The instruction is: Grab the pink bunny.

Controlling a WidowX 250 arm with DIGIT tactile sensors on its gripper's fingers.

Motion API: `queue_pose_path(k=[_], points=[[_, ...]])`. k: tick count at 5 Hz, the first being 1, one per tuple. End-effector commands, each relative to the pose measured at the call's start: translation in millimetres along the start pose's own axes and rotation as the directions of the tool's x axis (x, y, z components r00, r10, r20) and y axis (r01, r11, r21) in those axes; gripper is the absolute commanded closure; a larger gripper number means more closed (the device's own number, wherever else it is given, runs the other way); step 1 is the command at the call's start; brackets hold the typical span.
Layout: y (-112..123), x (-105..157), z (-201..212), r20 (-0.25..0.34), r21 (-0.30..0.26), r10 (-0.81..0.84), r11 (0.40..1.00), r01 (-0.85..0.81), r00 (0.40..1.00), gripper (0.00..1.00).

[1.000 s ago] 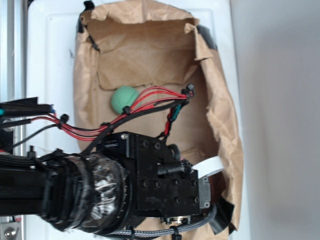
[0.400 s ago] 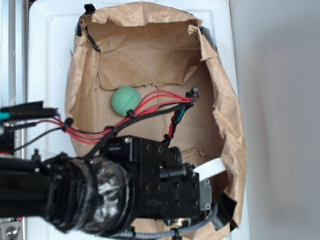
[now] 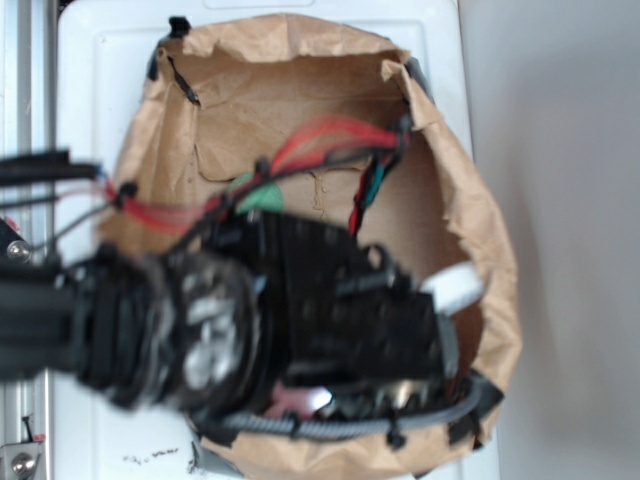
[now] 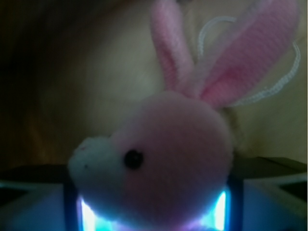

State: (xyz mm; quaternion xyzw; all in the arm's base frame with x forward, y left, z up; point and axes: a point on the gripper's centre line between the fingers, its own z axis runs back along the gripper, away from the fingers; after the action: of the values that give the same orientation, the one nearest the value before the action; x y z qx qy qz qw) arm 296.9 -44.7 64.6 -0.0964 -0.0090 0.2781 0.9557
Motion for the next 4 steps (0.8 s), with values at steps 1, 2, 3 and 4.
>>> queue_pose_path(k=[1, 2, 3, 4], points=[[9.4, 25.2, 45.3, 0.142, -0.029, -0.065, 0.997, 0.069, 0.988, 1.00], [9.6, 15.3, 62.7, 0.221, 0.022, -0.254, 0.966, 0.256, 0.941, 1.00], [9.6, 11.0, 85.3, 0.273, 0.090, -0.350, 0.937, 0.339, 0.896, 1.00], [12.3, 11.7, 107.9, 0.301, 0.116, -0.376, 0.927, 0.357, 0.877, 1.00]])
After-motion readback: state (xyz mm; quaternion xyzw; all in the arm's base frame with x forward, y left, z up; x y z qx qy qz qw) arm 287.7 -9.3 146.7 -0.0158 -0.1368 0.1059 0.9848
